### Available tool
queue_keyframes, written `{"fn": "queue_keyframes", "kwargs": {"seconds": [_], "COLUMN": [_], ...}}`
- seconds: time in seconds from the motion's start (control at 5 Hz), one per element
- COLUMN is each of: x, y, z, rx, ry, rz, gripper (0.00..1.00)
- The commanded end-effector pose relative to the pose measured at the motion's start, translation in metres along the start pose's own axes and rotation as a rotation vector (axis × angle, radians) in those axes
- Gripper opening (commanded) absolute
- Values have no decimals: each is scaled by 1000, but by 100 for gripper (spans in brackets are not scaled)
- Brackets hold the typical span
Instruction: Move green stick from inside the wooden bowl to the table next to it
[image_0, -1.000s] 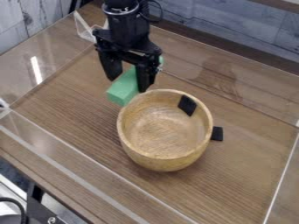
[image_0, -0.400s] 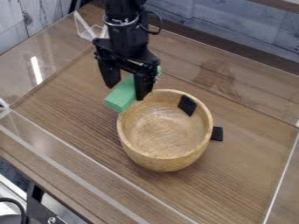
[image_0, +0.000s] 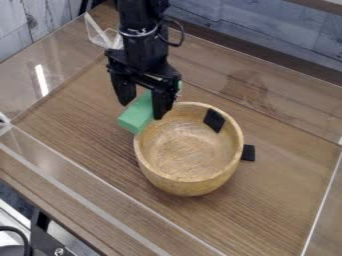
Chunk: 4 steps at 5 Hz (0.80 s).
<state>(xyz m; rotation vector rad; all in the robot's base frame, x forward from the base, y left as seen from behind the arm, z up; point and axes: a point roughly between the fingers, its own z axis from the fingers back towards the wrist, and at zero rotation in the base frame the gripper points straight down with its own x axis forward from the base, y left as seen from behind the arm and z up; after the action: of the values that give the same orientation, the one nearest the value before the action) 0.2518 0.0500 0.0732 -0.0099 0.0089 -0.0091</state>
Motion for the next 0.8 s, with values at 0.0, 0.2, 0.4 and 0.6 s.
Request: {"fn": "queue_keyframes", "kwargs": {"seconds": [0.0,0.2,0.4,0.6], "x": [3,2,1,1], "y": [4,5,6,6], "z": [3,-1,-4,-7], "rx": [17,23,28,33], "ry": [-24,-22,-18,-16], "rz": [19,21,25,29], "gripper": [100,100,100,100]}}
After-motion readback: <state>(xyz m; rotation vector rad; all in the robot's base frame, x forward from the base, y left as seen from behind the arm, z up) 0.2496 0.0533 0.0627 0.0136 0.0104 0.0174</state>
